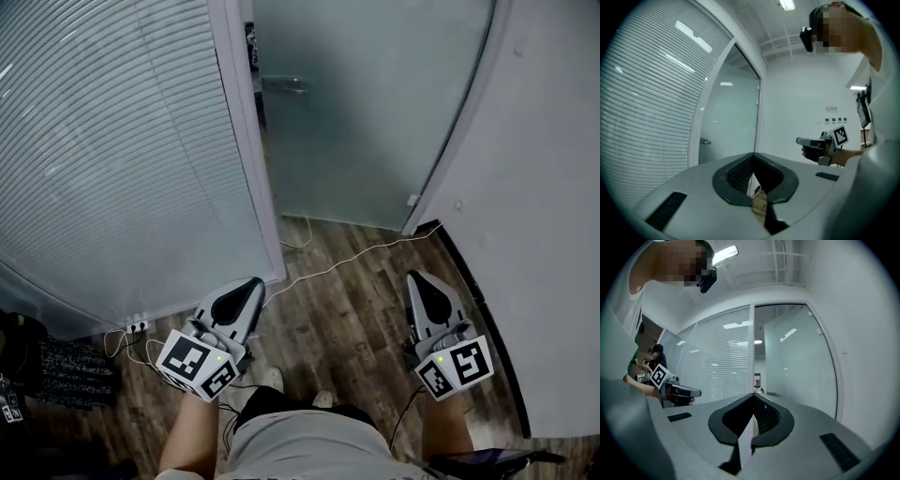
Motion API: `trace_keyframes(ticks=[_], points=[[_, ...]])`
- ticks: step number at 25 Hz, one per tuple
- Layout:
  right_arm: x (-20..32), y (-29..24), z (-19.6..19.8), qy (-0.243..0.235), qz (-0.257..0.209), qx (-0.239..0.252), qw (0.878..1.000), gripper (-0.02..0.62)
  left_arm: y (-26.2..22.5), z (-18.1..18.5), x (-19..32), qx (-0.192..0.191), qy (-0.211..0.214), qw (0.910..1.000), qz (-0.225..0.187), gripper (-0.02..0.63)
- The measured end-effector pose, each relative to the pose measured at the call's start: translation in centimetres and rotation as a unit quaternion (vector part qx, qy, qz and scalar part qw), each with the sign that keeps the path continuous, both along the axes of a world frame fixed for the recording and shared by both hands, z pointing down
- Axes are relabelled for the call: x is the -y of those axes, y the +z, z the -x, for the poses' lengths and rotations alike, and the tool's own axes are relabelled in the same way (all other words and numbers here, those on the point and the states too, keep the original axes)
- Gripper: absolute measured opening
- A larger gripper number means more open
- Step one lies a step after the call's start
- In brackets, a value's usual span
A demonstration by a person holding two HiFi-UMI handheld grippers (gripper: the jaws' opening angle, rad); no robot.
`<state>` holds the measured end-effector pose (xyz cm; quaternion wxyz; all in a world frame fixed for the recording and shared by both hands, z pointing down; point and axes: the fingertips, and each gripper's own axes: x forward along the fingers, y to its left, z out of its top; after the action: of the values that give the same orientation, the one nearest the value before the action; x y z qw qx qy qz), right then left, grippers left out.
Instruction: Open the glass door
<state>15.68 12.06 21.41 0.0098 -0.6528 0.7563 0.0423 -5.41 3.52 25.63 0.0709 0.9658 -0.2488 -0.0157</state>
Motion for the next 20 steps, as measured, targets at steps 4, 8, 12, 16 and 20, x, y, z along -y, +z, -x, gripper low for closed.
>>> trace_keyframes(ticks=[4,8,12,16,20], points=[[-0.4,-0.7,0.0,0.022,-0.003,-0.008,1.0,0.002,-0.5,0.5,-0.2,0.001,0.012,0.9999,-0.004,0.002],[-0.2,-0.9,0.6,0.038,-0.005,-0.009,0.999,0.002,-1.1,1.2,0.1,-0.005,0.024,0.9996,-0.011,0.002],[0.4,-1.3,1.7,0.044,-0.008,-0.017,0.999,0.002,-1.4,1.7,0.8,-0.009,0.034,0.9993,-0.015,0.002],[0.9,-1.3,2.4,0.049,-0.008,-0.021,0.999,0.002,-1.8,2.1,1.3,-0.011,0.04,0.9989,-0.02,0.002],[1.1,-1.3,2.9,0.052,-0.007,-0.023,0.998,0.0,-1.8,2.5,1.6,-0.012,0.043,0.9988,-0.021,0.002]])
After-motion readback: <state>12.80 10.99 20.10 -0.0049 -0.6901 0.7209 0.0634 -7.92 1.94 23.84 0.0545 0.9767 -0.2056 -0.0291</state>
